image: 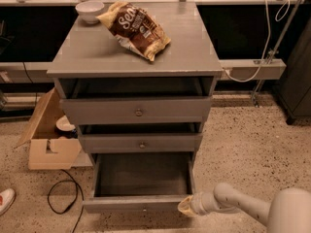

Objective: Close bottom drawer

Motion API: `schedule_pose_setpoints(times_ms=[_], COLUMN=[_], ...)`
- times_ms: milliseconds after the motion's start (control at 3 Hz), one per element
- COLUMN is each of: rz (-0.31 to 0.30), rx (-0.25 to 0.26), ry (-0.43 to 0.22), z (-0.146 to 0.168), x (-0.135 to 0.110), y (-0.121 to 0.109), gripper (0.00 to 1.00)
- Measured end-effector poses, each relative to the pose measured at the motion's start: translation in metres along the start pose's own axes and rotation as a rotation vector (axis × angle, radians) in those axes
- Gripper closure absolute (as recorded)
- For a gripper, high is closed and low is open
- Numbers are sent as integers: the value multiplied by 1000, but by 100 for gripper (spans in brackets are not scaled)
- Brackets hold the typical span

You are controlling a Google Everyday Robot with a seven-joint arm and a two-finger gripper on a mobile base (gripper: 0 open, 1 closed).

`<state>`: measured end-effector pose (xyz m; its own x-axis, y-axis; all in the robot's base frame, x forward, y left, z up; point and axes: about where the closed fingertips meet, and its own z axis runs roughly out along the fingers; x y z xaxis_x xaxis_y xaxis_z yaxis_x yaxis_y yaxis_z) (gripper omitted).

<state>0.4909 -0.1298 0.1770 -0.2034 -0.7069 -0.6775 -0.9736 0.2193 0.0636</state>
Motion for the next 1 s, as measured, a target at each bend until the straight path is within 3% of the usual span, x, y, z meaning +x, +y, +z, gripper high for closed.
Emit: schedule_pose_setpoints(times_ms=[333,667,1000], rz=[-64,-80,-80], rx=[77,86,86], ry=[-38,-68,-68], z=[10,34,34], x=[-13,-22,-22], y=[-7,-22,-22], gripper=[100,100,100])
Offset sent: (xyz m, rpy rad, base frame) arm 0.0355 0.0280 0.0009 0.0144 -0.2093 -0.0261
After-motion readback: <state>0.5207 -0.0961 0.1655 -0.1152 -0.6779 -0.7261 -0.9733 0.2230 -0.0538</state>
